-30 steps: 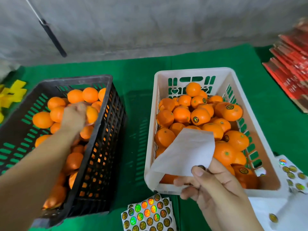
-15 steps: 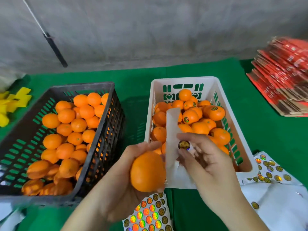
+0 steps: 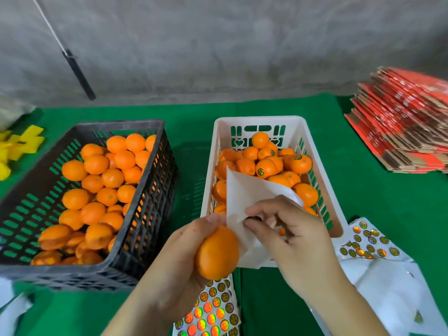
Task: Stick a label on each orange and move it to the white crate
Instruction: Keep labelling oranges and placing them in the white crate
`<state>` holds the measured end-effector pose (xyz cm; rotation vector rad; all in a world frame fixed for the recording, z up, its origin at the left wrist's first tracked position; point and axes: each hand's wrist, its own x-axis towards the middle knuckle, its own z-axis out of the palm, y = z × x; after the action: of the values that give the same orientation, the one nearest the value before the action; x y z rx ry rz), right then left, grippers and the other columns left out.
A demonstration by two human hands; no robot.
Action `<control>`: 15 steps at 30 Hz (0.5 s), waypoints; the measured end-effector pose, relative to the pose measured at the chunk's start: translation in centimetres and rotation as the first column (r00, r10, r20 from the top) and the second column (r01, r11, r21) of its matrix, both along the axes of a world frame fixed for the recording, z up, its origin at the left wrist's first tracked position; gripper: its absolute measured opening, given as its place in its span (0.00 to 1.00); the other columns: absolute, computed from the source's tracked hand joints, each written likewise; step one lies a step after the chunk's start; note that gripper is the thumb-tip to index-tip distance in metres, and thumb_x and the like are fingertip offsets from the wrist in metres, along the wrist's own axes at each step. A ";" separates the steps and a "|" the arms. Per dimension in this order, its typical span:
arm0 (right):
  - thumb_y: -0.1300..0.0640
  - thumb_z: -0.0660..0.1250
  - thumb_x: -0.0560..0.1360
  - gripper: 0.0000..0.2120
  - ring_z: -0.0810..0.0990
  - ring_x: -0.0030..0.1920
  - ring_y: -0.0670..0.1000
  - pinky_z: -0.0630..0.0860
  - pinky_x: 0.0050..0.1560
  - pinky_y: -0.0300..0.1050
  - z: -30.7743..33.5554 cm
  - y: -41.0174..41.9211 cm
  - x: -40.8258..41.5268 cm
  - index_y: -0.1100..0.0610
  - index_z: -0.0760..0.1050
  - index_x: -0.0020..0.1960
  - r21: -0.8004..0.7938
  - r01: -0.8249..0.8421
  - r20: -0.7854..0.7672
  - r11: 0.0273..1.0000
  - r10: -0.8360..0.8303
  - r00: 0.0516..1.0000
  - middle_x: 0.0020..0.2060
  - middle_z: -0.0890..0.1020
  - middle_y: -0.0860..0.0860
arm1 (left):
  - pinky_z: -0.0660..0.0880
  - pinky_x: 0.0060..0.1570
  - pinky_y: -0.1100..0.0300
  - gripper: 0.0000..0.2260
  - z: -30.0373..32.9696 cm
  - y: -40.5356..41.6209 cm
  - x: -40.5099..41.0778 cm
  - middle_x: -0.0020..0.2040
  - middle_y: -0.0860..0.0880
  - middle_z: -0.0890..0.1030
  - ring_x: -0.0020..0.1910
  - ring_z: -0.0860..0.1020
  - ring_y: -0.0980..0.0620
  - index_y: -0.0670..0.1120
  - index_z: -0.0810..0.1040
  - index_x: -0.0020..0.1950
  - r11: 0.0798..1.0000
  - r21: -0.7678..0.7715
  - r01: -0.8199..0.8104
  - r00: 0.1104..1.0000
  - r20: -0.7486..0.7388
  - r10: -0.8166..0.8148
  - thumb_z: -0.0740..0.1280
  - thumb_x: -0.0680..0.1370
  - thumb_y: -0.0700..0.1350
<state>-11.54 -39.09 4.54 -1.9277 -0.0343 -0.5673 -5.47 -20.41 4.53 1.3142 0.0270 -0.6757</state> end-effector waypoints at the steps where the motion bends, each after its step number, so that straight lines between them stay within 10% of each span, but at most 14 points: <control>1: 0.59 0.74 0.74 0.08 0.80 0.44 0.41 0.71 0.46 0.26 0.1 -0.1 -0.1 0.47 0.85 0.50 -0.017 -0.001 0.034 1.000 0.002 0.999 0.42 0.81 0.39 | 0.78 0.54 0.50 0.26 0.1 0.3 -0.2 0.59 0.43 0.85 0.55 0.84 0.45 0.52 0.86 0.58 0.999 0.005 -0.034 0.999 -0.009 0.034 0.77 0.68 0.68; 9: 0.63 0.73 0.76 0.08 0.80 0.49 0.36 0.72 0.51 0.27 -0.3 -1.4 -0.4 0.56 0.86 0.53 -0.239 0.067 0.156 0.969 -0.029 0.987 0.45 0.81 0.39 | 0.76 0.37 0.59 0.17 1.7 -1.2 -0.7 0.52 0.41 0.82 0.38 0.79 0.47 0.43 0.83 0.64 0.997 -0.076 -0.016 0.973 -0.232 -0.002 0.70 0.79 0.50; 15: 0.57 0.72 0.79 0.06 0.81 0.46 0.42 0.75 0.49 0.33 -0.5 -2.2 0.1 0.56 0.87 0.54 -0.318 0.054 0.208 0.946 0.014 0.978 0.46 0.85 0.47 | 0.76 0.30 0.55 0.23 2.0 -0.7 -1.4 0.49 0.39 0.84 0.37 0.81 0.43 0.44 0.87 0.54 0.967 -0.231 -0.105 0.924 -0.381 0.009 0.78 0.63 0.54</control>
<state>-11.42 -41.24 4.02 -2.1786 -0.2564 -0.8164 -6.86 -21.07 6.57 0.9247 0.2854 -0.8464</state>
